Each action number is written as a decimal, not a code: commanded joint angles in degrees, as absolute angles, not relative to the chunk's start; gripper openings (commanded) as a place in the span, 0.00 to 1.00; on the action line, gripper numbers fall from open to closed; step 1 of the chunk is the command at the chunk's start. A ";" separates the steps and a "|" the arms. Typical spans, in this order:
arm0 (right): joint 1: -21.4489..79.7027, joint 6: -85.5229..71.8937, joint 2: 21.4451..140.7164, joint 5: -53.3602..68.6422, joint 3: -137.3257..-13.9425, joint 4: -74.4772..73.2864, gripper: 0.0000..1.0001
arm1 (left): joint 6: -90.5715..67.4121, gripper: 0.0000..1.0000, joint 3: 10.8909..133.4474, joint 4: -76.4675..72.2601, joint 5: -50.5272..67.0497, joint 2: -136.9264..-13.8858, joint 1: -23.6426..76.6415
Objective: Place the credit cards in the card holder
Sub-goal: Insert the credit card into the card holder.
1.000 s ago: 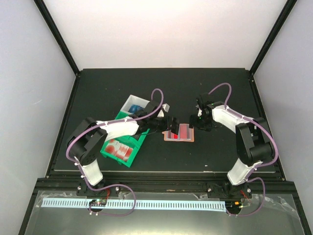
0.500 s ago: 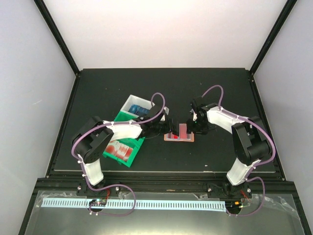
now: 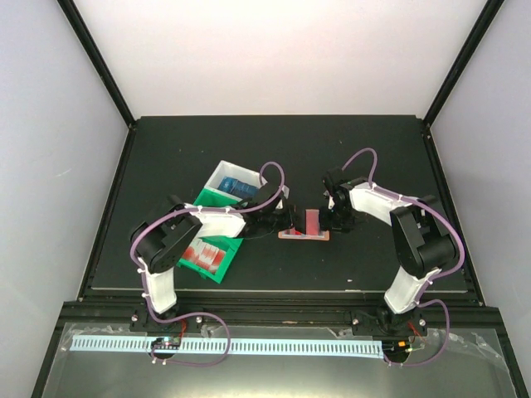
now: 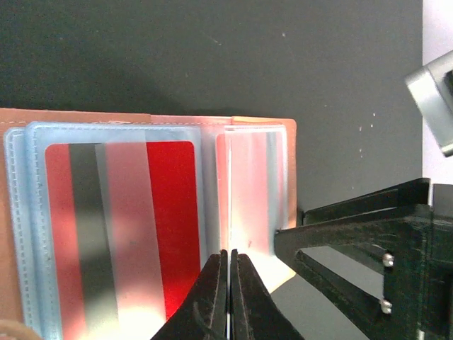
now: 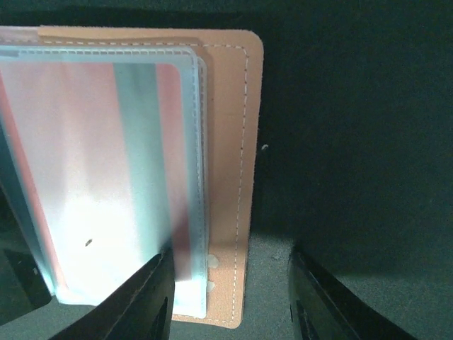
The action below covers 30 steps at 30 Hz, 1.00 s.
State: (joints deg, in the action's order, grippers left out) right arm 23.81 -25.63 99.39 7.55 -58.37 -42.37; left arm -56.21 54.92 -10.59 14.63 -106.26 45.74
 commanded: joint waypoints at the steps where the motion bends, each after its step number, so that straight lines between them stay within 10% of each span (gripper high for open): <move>1: 24.18 -26.30 101.10 7.20 -58.00 -42.01 0.45 | -56.87 0.01 54.73 -13.50 13.09 -108.09 46.06; 30: 24.17 -26.92 101.73 7.58 -56.19 -40.27 0.45 | -68.42 0.02 50.82 -18.32 14.71 -111.00 47.63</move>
State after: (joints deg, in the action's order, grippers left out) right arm 23.81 -26.28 99.48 7.55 -58.26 -42.15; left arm -64.51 53.41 -19.68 14.76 -111.53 46.65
